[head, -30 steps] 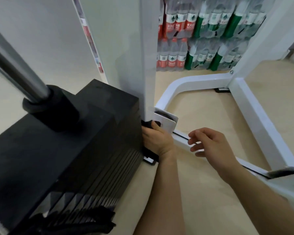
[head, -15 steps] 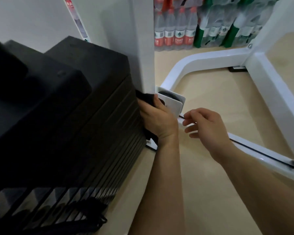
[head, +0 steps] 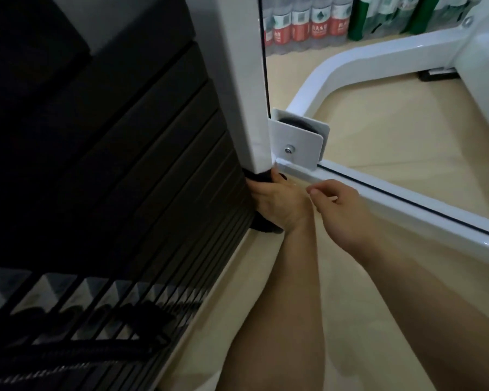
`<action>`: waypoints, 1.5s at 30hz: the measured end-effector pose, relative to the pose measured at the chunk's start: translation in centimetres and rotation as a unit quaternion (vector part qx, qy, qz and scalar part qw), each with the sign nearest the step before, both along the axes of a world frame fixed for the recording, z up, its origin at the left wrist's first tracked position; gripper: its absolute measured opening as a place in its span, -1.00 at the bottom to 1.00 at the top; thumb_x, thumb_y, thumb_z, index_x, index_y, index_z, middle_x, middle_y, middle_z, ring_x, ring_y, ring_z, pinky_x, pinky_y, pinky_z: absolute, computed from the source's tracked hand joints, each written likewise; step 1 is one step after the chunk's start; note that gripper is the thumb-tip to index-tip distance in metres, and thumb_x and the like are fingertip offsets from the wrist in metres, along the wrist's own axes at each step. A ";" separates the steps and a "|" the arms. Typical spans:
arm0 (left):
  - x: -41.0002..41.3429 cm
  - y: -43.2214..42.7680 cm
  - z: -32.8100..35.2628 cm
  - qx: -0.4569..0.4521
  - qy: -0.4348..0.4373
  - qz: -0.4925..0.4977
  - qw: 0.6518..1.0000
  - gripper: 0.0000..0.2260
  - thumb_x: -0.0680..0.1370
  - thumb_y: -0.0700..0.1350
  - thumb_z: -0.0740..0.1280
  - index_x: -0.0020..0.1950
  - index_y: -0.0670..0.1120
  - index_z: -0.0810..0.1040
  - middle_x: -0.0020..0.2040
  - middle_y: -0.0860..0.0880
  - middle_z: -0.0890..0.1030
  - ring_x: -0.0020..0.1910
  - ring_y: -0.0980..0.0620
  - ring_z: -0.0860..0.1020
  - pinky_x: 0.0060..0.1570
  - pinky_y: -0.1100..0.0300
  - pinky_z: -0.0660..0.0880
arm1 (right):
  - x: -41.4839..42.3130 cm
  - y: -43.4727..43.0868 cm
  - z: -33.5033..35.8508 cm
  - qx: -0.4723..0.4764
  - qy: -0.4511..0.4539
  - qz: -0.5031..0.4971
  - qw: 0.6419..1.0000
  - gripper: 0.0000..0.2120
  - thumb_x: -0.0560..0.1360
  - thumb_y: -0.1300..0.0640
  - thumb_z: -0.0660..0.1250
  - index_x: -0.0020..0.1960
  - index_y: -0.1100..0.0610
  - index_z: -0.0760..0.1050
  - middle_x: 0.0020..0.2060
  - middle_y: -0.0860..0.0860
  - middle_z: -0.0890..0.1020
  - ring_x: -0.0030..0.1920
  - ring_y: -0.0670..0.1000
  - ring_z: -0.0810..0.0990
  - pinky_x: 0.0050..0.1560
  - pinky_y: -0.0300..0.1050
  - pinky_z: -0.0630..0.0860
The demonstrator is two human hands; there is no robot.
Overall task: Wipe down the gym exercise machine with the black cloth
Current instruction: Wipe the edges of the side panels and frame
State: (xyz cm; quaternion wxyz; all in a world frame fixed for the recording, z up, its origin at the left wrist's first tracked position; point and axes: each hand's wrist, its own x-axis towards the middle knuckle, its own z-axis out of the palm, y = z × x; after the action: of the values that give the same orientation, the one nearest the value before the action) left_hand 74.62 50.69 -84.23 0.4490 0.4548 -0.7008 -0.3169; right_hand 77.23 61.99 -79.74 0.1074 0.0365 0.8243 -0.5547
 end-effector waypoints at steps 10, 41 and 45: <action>-1.5 2.5 2.7 0.012 0.111 -0.146 0.983 -0.38 0.42 -0.39 0.50 0.37 -0.53 0.30 0.20 -0.55 0.47 0.12 -0.17 0.24 0.00 0.05 0.25 | 1.5 1.2 -3.9 0.090 -0.027 0.064 0.993 -0.82 0.64 0.06 0.20 0.03 0.03 0.59 -0.09 -0.15 0.63 -0.06 -0.05 0.61 0.00 -0.03 0.51; 21.5 -1.7 3.2 0.314 -0.177 -0.512 0.780 -0.87 0.62 -0.16 0.29 -0.02 -0.01 0.62 -0.14 0.06 0.64 -0.26 0.14 0.61 -0.36 0.39 0.50 | 14.1 -1.2 3.2 0.287 -0.081 0.174 0.939 -0.54 0.57 0.22 0.26 0.45 0.01 0.38 0.25 0.06 0.58 0.12 0.10 0.56 0.02 -0.13 0.42; 27.3 -3.0 5.0 0.363 -0.161 -0.481 0.782 -0.82 0.57 -0.22 0.34 0.13 0.00 0.53 0.01 0.02 0.65 -0.10 0.13 0.65 -0.21 0.32 0.57 | 18.8 -2.3 4.1 0.309 -0.088 0.125 0.939 -0.82 0.58 0.16 0.30 0.16 0.02 0.52 0.03 0.05 0.58 -0.05 0.05 0.50 -0.22 -0.17 0.33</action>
State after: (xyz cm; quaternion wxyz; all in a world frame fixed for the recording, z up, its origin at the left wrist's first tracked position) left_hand 101.87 47.66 -79.23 -0.0789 0.2319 -0.7239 -0.6449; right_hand 96.05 59.73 -75.65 0.2318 0.0134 0.9402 -0.2492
